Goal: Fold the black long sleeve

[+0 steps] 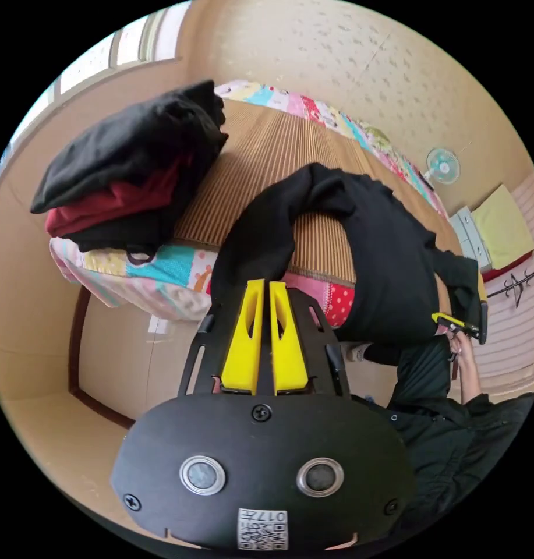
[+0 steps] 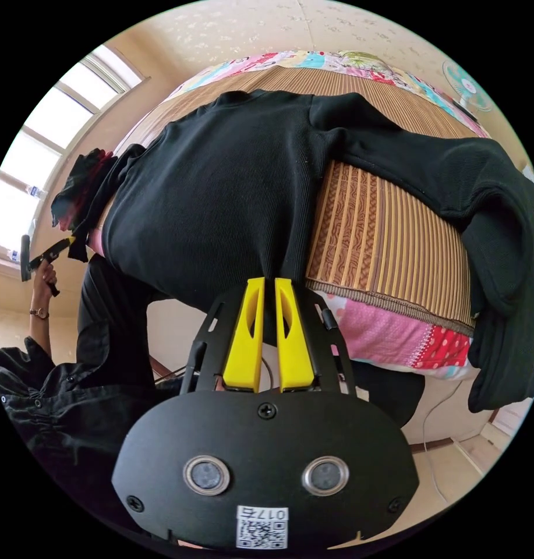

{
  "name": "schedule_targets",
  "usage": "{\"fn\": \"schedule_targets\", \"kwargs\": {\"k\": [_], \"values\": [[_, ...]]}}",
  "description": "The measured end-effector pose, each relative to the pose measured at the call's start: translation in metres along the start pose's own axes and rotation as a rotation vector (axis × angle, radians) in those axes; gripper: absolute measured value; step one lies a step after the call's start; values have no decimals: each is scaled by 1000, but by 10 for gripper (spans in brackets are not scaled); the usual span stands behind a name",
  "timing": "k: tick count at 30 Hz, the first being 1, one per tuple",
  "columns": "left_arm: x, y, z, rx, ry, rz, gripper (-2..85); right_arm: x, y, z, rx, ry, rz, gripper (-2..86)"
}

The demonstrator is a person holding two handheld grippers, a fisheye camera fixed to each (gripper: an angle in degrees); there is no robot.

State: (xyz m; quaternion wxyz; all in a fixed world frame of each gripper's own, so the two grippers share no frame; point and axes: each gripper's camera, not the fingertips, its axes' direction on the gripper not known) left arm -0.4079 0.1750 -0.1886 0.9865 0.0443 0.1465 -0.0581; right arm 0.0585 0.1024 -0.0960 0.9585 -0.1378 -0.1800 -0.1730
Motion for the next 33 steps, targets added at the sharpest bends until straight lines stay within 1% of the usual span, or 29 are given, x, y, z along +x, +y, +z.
{"fn": "schedule_targets", "kwargs": {"k": [1, 2, 3, 4, 5, 8, 10, 12, 14, 15, 16, 17, 18, 19, 20, 22, 24, 25, 26, 28, 30, 32, 33], "values": [[-15, 0, -32, 83, 77, -37, 2, 0, -1, 0, -8, 2, -3, 31], [-33, 1, -60, 165, 212, -76, 1, 0, -3, 0, -15, 3, -5, 31], [-42, 2, -73, 208, 299, -94, 1, 0, -3, 0, -17, 3, -5, 31], [-57, 1, -91, 280, 486, -112, 0, 0, -4, 1, -20, 3, -8, 30], [-66, -4, -101, 318, 654, -107, 0, 1, -3, 1, -21, 1, -10, 30], [-55, -34, -103, 330, 894, -55, 2, 4, -1, 2, -13, -12, -3, 30], [-27, -61, -90, 306, 970, -5, 3, 6, 0, 2, -7, -22, 7, 30], [12, -92, -68, 270, 1000, 32, 6, 8, 2, 2, -2, -29, 17, 31], [79, -130, -20, 214, 1048, 65, 12, 10, 4, 2, -1, -34, 28, 31], [98, -139, -5, 197, 1065, 88, 16, 10, 4, 2, -1, -32, 29, 31], [135, -152, 24, 168, 1091, 153, 23, 9, 5, 2, -1, -26, 27, 32], [174, -161, 56, 115, 1084, 235, 40, 9, 7, 2, 0, -19, 26, 32], [191, -163, 74, 61, 1074, 255, 48, 8, 7, 2, 2, -15, 24, 32], [220, -163, 107, -44, 1080, 279, 60, 7, 10, 2, 5, -7, 17, 33], [238, -157, 131, -108, 1100, 293, 75, 7, 12, 1, 9, -1, 10, 33], [245, -136, 153, -136, 1078, 296, 91, 8, 15, 0, 13, -5, -9, 35], [235, -106, 160, -113, 982, 306, 90, 12, 17, -2, 8, -24, -33, 38], [222, -83, 163, -105, 901, 300, 88, 17, 18, -4, -1, -53, -34, 41], [207, -57, 164, -106, 826, 288, 88, 22, 18, -7, -15, -89, -28, 45], [182, -21, 164, -132, 732, 262, 87, 30, 15, -14, -25, -137, -23, 52], [160, 8, 158, -161, 648, 246, 86, 34, 10, -29, 53, -168, -23, 58], [138, 38, 145, -176, 562, 234, 86, 40, -11, -52, 202, -211, -14, 64], [134, 43, 142, -180, 546, 231, 86, 41, -20, -55, 226, -216, -11, 67]]}}
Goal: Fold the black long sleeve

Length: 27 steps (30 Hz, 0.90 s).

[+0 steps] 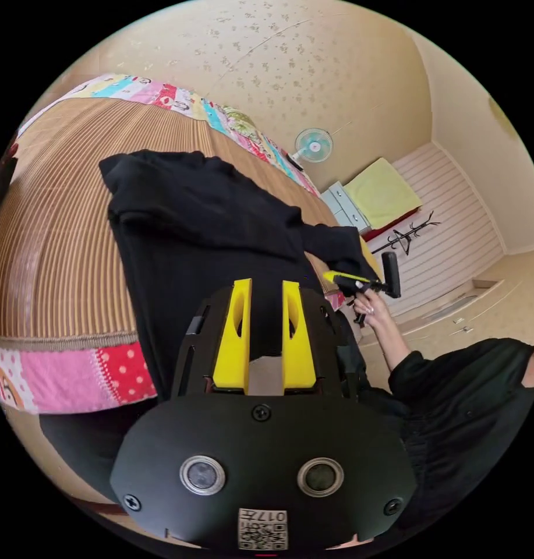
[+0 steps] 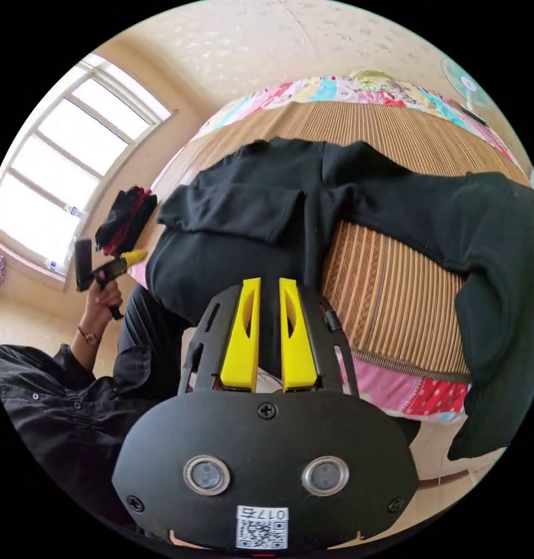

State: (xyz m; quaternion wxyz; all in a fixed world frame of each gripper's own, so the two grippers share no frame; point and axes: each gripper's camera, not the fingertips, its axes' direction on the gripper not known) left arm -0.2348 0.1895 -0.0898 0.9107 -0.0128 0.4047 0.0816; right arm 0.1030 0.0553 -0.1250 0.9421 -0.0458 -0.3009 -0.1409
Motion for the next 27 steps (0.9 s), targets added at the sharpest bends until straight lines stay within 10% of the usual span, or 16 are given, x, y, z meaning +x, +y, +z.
{"fn": "schedule_targets", "kwargs": {"k": [14, 27], "values": [[-12, 52, -20, 63, -131, -147, 66, -44, -86, 38, 47, 431, -76, 32], [0, 46, -2, 61, -93, -135, 66, 79, -3, -51, 207, 267, 158, 70]]}}
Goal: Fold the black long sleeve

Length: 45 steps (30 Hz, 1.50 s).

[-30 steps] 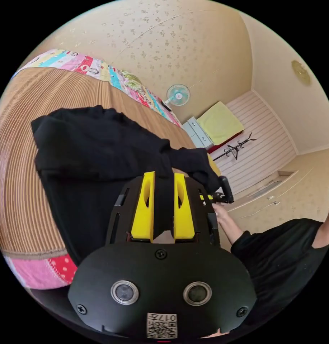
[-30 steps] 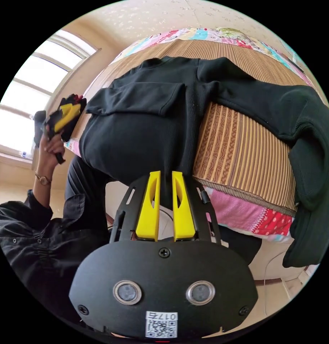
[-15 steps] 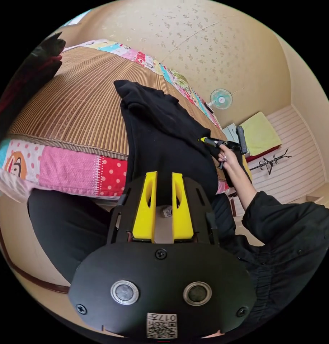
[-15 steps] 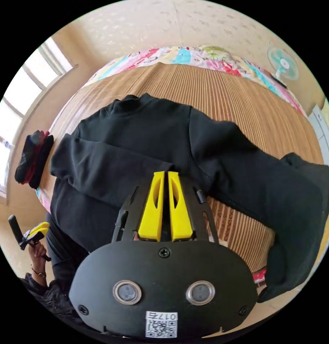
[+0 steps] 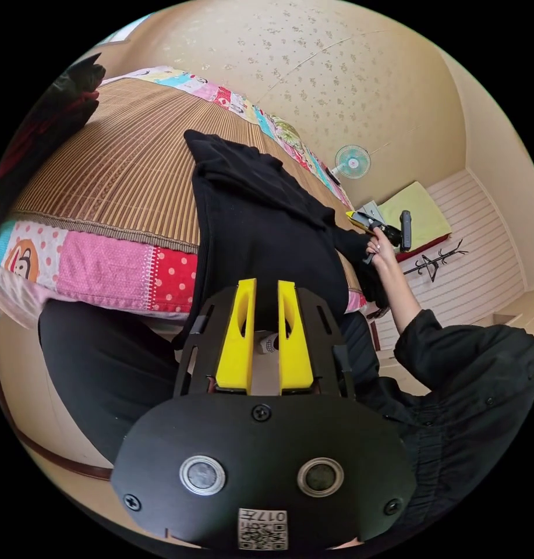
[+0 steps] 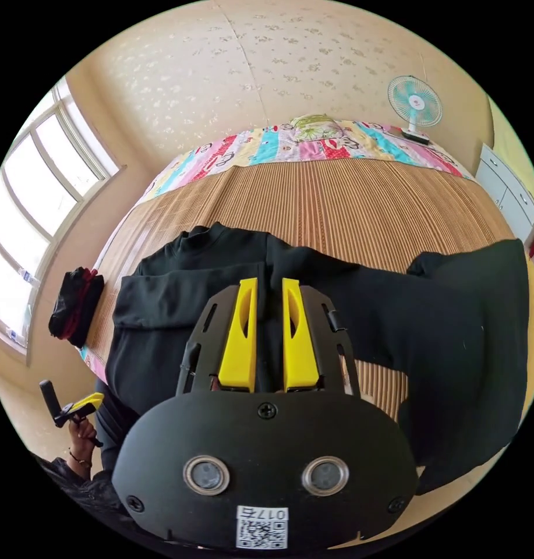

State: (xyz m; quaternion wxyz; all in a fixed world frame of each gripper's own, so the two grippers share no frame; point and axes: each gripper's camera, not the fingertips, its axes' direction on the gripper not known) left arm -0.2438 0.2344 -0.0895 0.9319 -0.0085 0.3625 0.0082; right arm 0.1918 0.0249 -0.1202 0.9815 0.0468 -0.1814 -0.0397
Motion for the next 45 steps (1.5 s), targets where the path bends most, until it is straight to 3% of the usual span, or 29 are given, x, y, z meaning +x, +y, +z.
{"fn": "schedule_targets", "kwargs": {"k": [6, 9, 12, 13, 14, 17, 24, 27, 30, 32, 34, 36, 40, 41, 45], "values": [[3, -11, 13, -39, 0, 3, 75, 89, 118, -150, 236, 126, 185, 77], [13, -22, 21, -51, 9, 41, 76, 149, 150, -177, 171, 103, 322, 87], [24, -31, 31, -58, 33, 65, 76, 209, 178, -160, 114, -153, 484, 104], [28, -34, 33, -55, 39, 66, 77, 233, 190, -144, 119, -351, 571, 113], [33, -36, 34, -49, 41, 66, 77, 254, 204, -128, 154, -558, 665, 122], [44, -36, 30, -26, 41, 78, 78, 292, 244, -87, 296, -889, 959, 134], [35, -23, 8, 3, -4, 47, 78, 323, 258, -47, 463, -1102, 1241, 128], [21, -17, -2, 25, -39, -7, 78, 334, 240, -44, 549, -1138, 1283, 80], [13, -14, -11, 46, -38, -41, 79, 312, 184, -80, 603, -977, 1106, 51], [13, -13, -15, 62, -56, -44, 79, 254, 107, -120, 586, -719, 782, 46], [14, -13, -14, 60, -58, -41, 79, 191, 53, -131, 553, -621, 513, 46], [15, -12, -11, 53, -53, -43, 81, 121, 11, -118, 468, -647, 264, 49], [19, -6, -1, 46, -39, -62, 86, -41, -21, -11, 76, -773, -196, 80], [20, -6, 1, 39, -29, -71, 87, -75, -13, 28, -93, -747, -254, 90], [29, -5, 1, 34, -45, -49, 88, -113, 45, 84, -253, -679, -279, 99]]}}
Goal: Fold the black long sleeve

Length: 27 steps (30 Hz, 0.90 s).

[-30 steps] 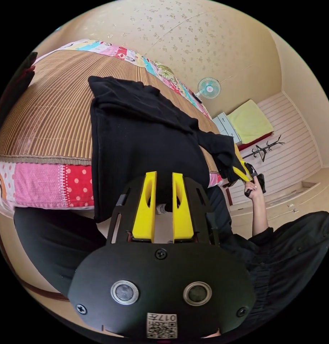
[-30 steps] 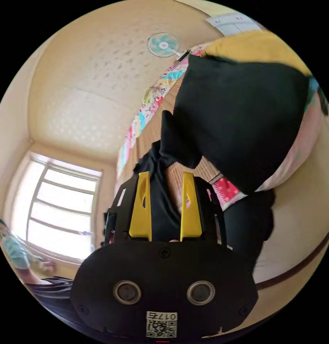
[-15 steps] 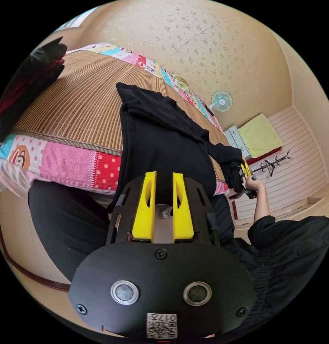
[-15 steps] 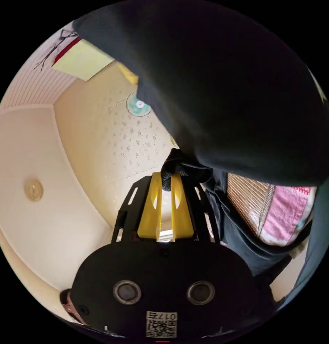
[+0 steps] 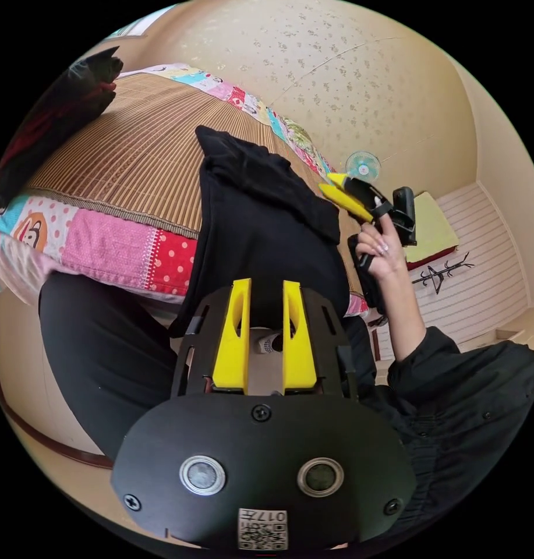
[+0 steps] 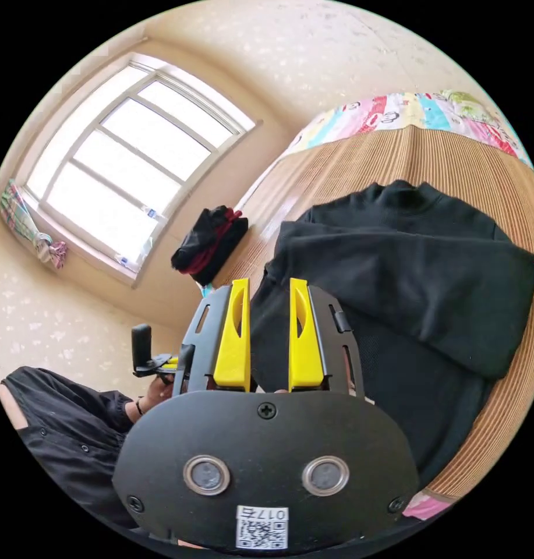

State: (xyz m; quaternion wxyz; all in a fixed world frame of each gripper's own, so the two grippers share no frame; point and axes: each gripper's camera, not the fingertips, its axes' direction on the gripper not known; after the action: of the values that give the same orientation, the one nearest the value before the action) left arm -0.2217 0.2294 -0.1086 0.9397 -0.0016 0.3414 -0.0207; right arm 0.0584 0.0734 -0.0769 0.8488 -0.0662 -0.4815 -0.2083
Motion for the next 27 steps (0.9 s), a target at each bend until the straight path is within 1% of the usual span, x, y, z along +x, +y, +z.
{"fn": "schedule_targets", "kwargs": {"k": [3, 6, 9, 11, 12, 14, 15, 17, 19, 20, 21, 23, 24, 26, 27], "values": [[7, -2, 0, -8, -63, 40, 88, 10, 35, 16, -42, 72, 56, 99], [15, -24, 7, -17, -80, 81, 88, 25, 61, 2, -29, 163, 121, 98], [33, -82, 10, 45, -67, 165, 89, 31, 76, -21, -5, 260, 155, 97], [42, -141, 24, 80, -57, 201, 94, 36, 81, -29, 3, 290, 183, 96], [43, -156, 30, 78, -66, 193, 96, 38, 82, -29, 2, 281, 196, 95], [39, -202, 60, 60, -146, 158, 104, 46, 87, -23, 2, 187, 250, 94], [37, -211, 69, 47, -170, 140, 107, 47, 88, -20, 6, 172, 260, 93], [22, -232, 108, -36, -212, 58, 112, 42, 93, -11, 35, 159, 280, 92], [13, -234, 135, -107, -228, 15, 111, 37, 93, -7, 60, 159, 285, 91], [16, -232, 135, -73, -255, 30, 99, 35, 92, -6, 63, 149, 288, 89], [19, -232, 135, -75, -265, 39, 93, 35, 91, -5, 63, 142, 289, 89], [30, -238, 131, -125, -266, 114, 65, 37, 85, -2, 48, 117, 289, 83], [33, -238, 126, -111, -250, 123, 53, 38, 83, -1, 43, 113, 289, 81], [45, -237, 90, 43, -171, 171, 38, 39, 76, 3, 27, 98, 301, 75], [48, -236, 81, 80, -164, 180, 38, 40, 74, 5, 24, 90, 311, 75]]}}
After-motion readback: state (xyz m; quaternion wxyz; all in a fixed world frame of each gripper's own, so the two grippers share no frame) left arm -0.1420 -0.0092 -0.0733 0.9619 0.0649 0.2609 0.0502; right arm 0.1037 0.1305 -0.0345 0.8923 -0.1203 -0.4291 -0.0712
